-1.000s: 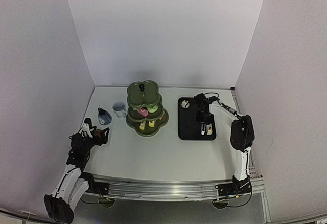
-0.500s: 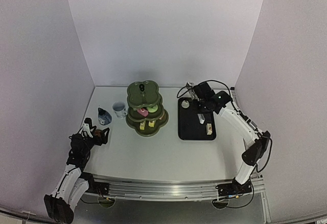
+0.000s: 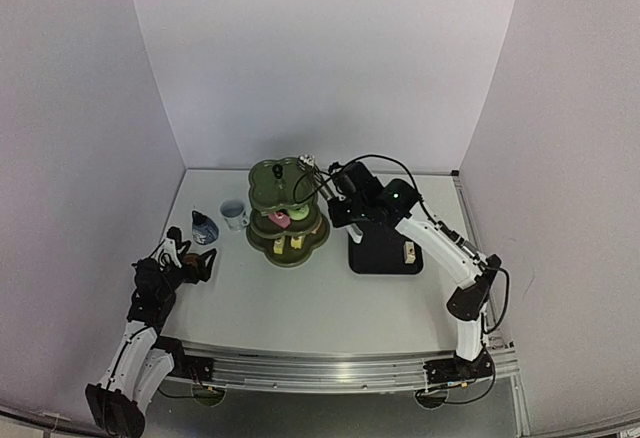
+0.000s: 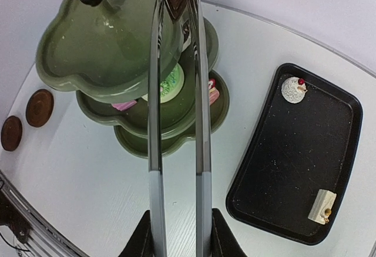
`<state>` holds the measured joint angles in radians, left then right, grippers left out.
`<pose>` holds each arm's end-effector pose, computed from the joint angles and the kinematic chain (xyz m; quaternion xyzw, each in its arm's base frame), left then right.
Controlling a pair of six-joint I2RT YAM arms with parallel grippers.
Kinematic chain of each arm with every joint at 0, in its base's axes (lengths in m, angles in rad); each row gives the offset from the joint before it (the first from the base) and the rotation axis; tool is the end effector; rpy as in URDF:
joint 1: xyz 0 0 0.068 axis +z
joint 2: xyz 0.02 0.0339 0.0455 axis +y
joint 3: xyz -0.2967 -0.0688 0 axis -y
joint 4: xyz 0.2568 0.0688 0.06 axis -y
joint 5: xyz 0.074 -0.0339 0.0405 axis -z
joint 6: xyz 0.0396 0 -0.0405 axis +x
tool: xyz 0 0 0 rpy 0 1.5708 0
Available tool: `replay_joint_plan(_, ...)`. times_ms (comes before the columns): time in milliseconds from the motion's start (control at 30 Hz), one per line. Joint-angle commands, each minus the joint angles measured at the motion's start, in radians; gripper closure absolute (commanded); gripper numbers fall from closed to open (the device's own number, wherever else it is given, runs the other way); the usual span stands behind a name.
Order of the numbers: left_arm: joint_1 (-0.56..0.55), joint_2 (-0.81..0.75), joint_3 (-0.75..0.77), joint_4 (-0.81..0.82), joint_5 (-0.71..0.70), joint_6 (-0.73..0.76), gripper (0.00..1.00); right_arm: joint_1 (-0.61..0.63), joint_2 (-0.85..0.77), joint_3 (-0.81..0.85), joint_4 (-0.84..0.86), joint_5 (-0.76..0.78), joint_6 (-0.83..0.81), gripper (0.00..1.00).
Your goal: Serve the afternoon tea
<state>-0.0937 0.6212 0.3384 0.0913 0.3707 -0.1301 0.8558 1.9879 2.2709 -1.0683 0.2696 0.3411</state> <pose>0.1489 -0.0284 0.2510 0.1034 0.7603 -0.2111 0.6056 0.3026 0.3324 0.4348 -0.1833 0.8984 0.1111 0.3833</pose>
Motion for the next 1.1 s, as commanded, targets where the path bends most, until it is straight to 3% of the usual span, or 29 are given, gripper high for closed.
replay_joint_plan(0, -0.004, -0.007, 0.074, -0.031, 0.148, 0.104, 0.0, -0.005, 0.043, 0.07, 0.001, -0.014, -0.031, 1.0)
replay_joint_plan(467, -0.005, -0.016, 0.021, -0.013, 0.133, 0.088, 0.0, 0.025, 0.118, 0.223, 0.002, 0.01, -0.076, 1.0)
replay_joint_plan(933, -0.004, -0.024, 0.013, -0.015, 0.123, 0.094, 0.0, 0.028, 0.165, 0.22, 0.002, -0.009, -0.058, 1.0)
replay_joint_plan(1067, -0.004, -0.025, 0.012, -0.015, 0.123, 0.095, 0.0, 0.027, 0.157, 0.219, 0.002, -0.012, -0.049, 0.83)
